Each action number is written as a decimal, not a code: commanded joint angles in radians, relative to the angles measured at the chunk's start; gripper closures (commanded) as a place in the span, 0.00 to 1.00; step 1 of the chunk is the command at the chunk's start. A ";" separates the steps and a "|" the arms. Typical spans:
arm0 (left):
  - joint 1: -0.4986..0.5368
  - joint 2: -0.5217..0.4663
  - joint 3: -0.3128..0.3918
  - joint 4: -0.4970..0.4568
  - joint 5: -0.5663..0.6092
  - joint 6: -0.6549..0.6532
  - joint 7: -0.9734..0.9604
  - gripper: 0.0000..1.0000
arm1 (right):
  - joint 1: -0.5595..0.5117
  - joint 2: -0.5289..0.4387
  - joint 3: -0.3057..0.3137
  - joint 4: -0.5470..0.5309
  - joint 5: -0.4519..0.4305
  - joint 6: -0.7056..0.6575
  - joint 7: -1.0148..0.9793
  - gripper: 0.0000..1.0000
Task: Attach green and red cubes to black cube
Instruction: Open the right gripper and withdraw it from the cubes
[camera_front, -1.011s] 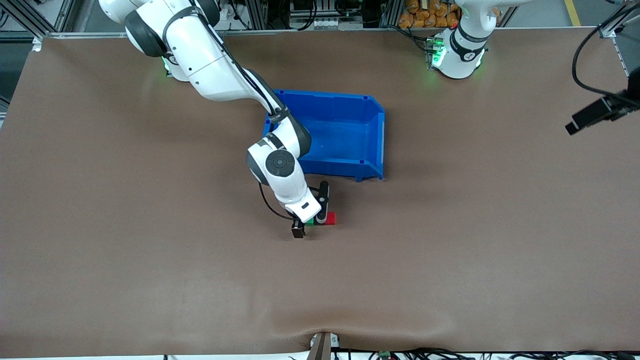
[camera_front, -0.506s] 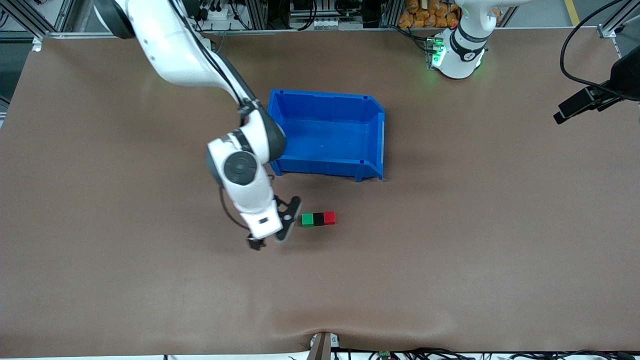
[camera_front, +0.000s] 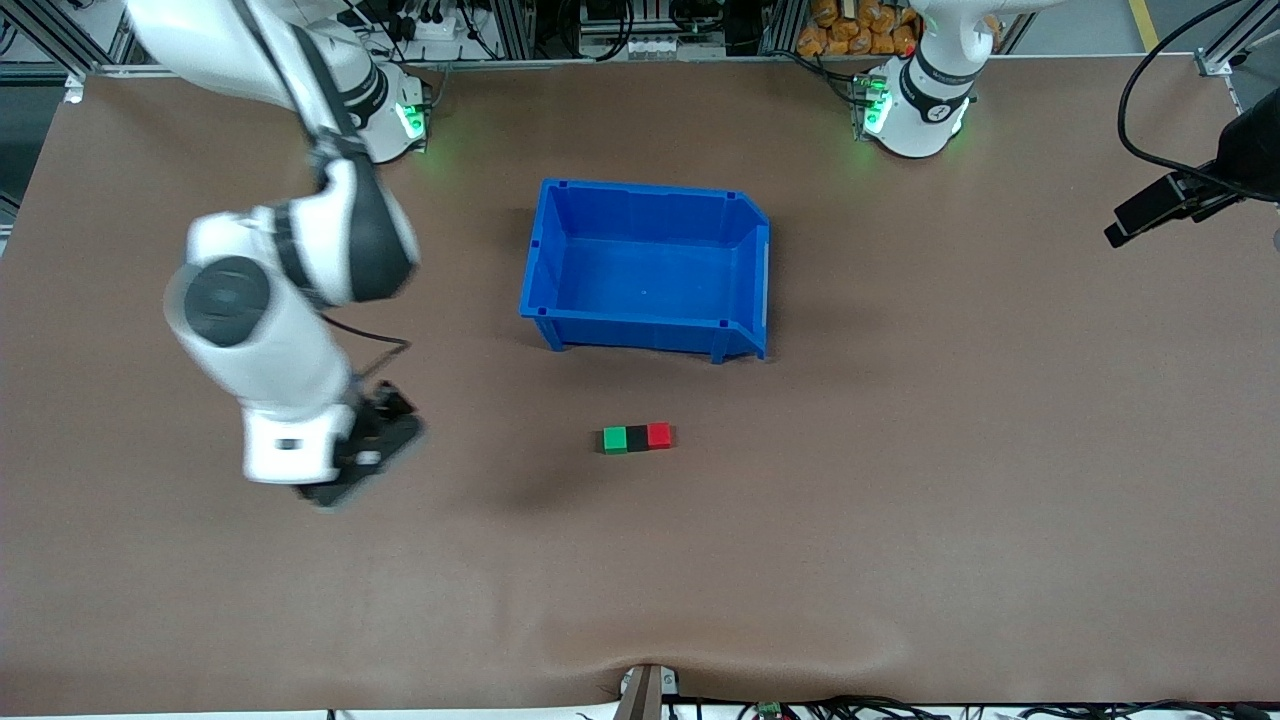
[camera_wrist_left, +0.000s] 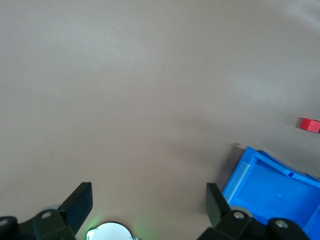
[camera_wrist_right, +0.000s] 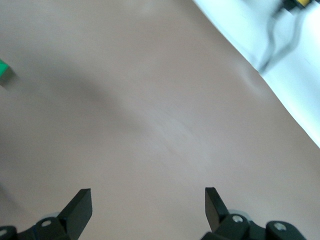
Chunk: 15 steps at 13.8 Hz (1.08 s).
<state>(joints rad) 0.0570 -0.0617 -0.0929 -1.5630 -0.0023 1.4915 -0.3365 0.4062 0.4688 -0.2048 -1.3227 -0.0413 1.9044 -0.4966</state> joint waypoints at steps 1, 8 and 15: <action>0.001 -0.013 -0.007 -0.009 0.013 0.009 0.017 0.00 | -0.084 -0.166 0.021 -0.102 0.001 -0.080 0.027 0.00; -0.002 -0.007 -0.007 -0.009 0.013 0.029 0.017 0.00 | -0.291 -0.400 0.031 -0.164 0.035 -0.327 0.171 0.00; -0.002 -0.012 -0.008 -0.005 0.013 0.029 0.017 0.00 | -0.371 -0.501 0.127 -0.247 0.055 -0.410 0.455 0.00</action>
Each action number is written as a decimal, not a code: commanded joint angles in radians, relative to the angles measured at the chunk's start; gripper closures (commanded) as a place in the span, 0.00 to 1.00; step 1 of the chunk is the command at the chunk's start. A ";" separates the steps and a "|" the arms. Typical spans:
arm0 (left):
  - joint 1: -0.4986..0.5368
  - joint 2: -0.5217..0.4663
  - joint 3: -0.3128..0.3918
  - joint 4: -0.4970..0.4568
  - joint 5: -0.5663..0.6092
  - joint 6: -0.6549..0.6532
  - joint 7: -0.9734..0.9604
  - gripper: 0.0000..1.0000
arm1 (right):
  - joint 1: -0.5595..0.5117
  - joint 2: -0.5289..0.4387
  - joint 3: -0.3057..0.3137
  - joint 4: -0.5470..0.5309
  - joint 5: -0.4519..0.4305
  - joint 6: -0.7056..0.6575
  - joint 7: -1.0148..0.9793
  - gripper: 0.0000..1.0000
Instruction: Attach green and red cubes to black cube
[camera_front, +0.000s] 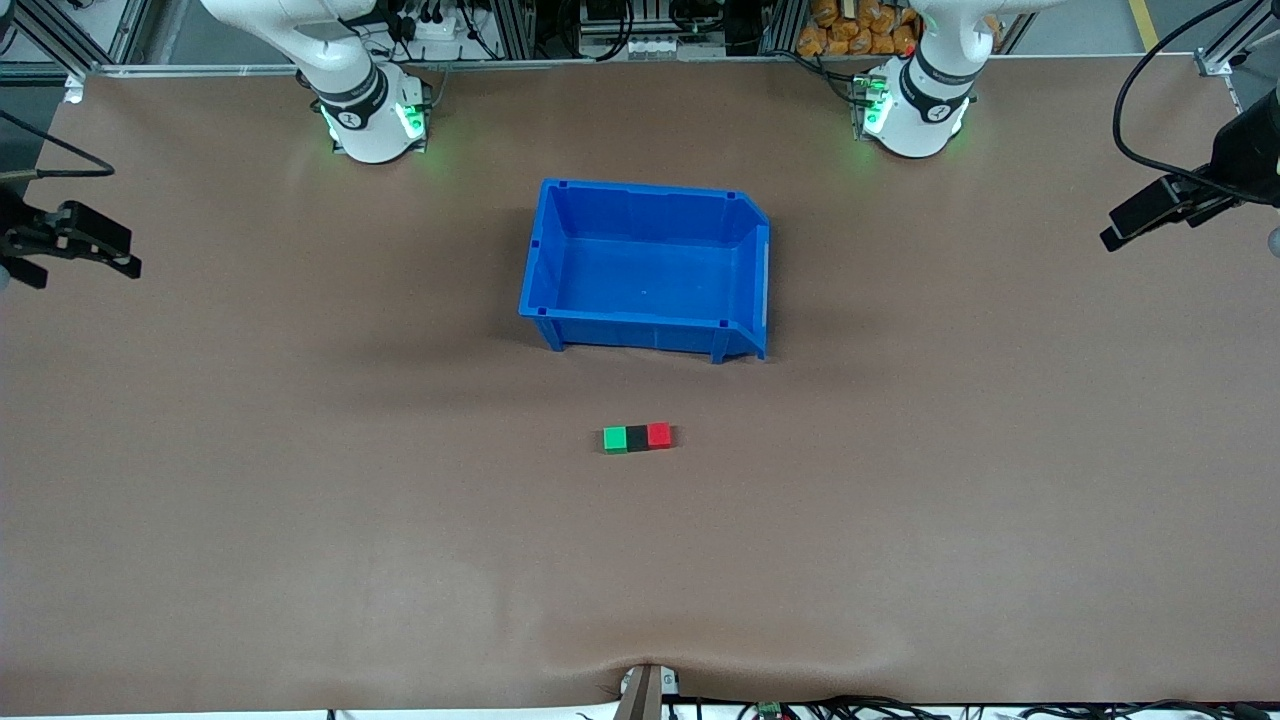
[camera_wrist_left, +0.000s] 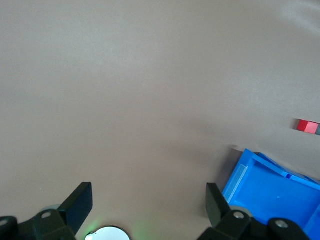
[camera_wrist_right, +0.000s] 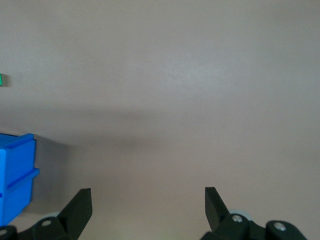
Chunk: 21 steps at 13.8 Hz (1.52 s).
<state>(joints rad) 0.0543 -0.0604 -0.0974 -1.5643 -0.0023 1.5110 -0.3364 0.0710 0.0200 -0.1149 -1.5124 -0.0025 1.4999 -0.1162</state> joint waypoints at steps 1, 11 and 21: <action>0.001 -0.015 -0.004 -0.003 0.011 0.008 0.017 0.00 | -0.031 -0.054 0.037 -0.057 0.019 -0.026 0.108 0.00; 0.009 -0.019 -0.015 0.030 0.013 -0.038 0.013 0.00 | -0.074 -0.074 0.041 -0.042 0.036 -0.052 0.133 0.00; 0.010 -0.009 -0.007 0.055 0.013 -0.040 0.034 0.00 | -0.089 -0.072 0.087 -0.037 -0.004 -0.050 0.128 0.00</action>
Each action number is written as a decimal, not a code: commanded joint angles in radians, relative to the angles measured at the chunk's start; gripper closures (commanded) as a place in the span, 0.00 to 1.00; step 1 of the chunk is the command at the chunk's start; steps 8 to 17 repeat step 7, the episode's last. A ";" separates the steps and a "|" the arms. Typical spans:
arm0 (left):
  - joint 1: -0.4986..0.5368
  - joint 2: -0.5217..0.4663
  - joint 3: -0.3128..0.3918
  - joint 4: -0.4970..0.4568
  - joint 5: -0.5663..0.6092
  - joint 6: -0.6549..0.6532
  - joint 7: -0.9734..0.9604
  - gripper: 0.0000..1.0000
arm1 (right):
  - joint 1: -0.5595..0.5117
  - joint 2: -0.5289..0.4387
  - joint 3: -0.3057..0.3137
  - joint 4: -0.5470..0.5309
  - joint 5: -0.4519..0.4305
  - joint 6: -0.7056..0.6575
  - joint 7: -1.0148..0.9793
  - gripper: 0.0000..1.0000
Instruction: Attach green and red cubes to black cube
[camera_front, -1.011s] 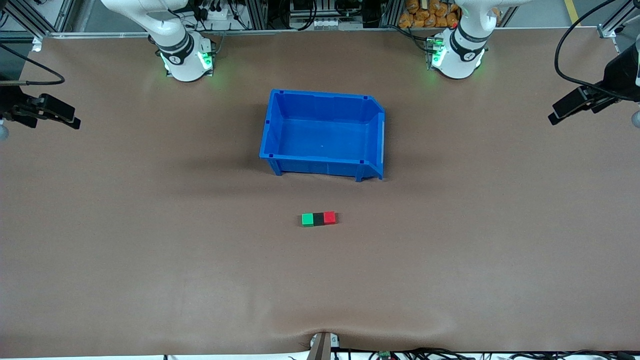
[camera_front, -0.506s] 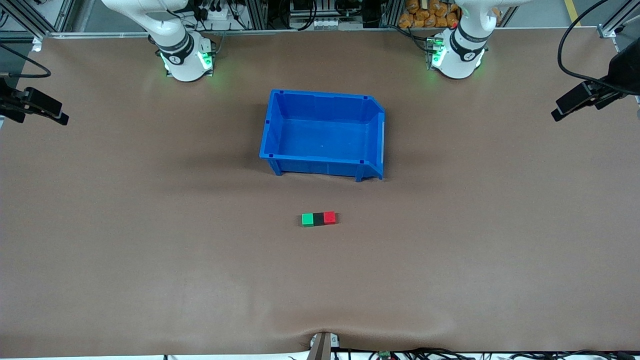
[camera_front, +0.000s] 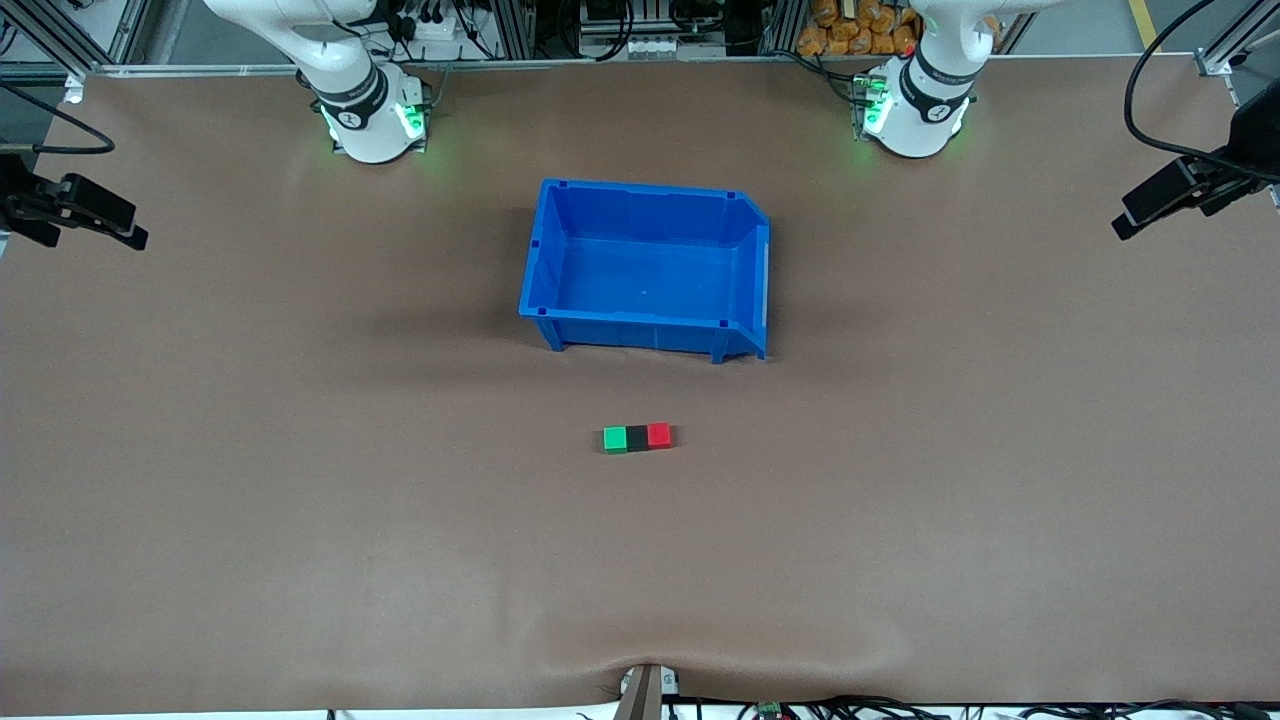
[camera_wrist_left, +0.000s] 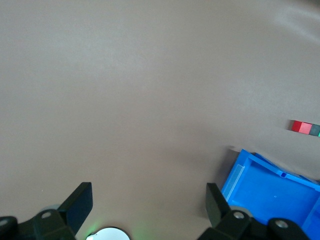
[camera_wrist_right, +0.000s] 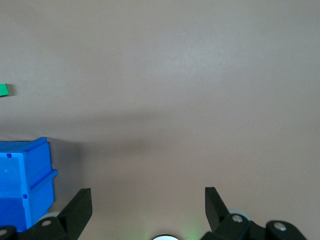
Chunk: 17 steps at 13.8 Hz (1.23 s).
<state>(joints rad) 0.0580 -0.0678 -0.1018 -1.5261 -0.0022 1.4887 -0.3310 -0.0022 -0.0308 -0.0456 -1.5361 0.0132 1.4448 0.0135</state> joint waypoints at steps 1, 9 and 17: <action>0.006 -0.001 -0.002 0.017 0.013 -0.018 0.029 0.00 | -0.016 -0.021 0.018 -0.010 -0.024 0.005 -0.001 0.00; 0.003 -0.001 -0.004 0.015 0.013 -0.027 0.029 0.00 | -0.016 -0.015 0.023 -0.002 -0.024 0.008 -0.020 0.00; 0.003 -0.001 -0.004 0.015 0.013 -0.027 0.029 0.00 | -0.016 -0.015 0.023 -0.002 -0.024 0.008 -0.020 0.00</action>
